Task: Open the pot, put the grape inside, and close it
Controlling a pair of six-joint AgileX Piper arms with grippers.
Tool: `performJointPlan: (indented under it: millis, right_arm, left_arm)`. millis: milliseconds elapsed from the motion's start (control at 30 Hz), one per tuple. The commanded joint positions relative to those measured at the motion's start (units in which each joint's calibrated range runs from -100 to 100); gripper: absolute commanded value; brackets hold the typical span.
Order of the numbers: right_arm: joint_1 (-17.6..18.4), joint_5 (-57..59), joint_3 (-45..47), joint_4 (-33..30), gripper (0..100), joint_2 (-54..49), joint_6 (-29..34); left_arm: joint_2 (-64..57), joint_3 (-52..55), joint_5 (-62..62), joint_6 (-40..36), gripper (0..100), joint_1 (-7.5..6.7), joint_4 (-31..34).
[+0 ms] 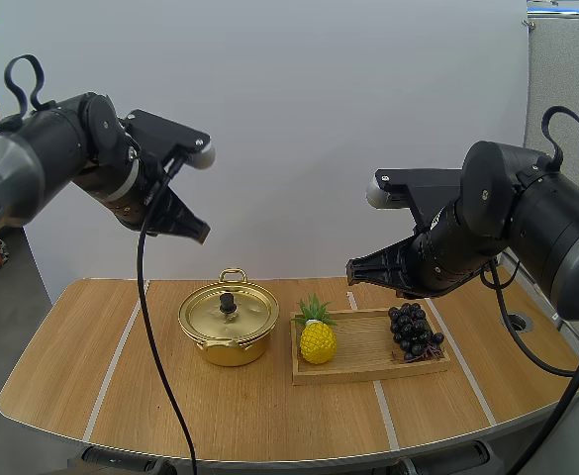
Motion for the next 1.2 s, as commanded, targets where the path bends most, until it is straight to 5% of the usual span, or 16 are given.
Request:
performJointPlan:
  millis: [0, 100, 167, 300, 400, 533, 667, 833, 1167]
  right_arm:
    - [-0.18, 0.42, -0.56, -2.97, 0, -0.25, -0.19]
    - [-0.18, 0.42, -0.56, -3.75, 0, -0.25, -0.19]
    - [-0.18, 0.42, -0.56, -3.85, 9, -0.25, -0.19]
    - [-0.18, 0.42, -0.56, -3.73, 69, -0.25, -0.19]
    - [-0.18, 0.42, -0.56, -3.73, 100, -0.25, -0.19]
    - [-0.18, 0.07, -0.56, -3.73, 100, -0.25, -0.19]
    - [-0.18, -0.29, -0.56, -3.73, 100, -0.25, -0.19]
    - [-0.18, -0.48, -0.56, -3.73, 100, -0.25, -0.19]
    - [-0.18, -0.84, -0.56, -3.73, 100, -0.25, -0.19]
  left_arm:
    - [3.45, -0.47, 1.60, 10.83, 0, -0.12, -1.75]
    - [4.09, -0.47, 1.42, 11.66, 0, -0.12, -3.08]
    - [4.52, -0.47, 2.20, 13.40, 0, -0.12, -4.46]
    - [5.88, -0.47, 4.63, 14.91, 0, -0.12, -6.97]
    - [6.69, -0.47, 5.62, 14.91, 0, -0.12, -6.97]
    - [6.95, -0.47, 7.21, 14.91, 9, -0.12, -6.97]
    - [7.08, -0.47, 10.37, 15.84, 34, -0.12, -6.97]
    - [8.19, -0.47, 16.48, 19.34, 100, -0.12, -7.11]
    - [8.20, -0.47, 11.83, 21.98, 100, -0.12, -9.78]
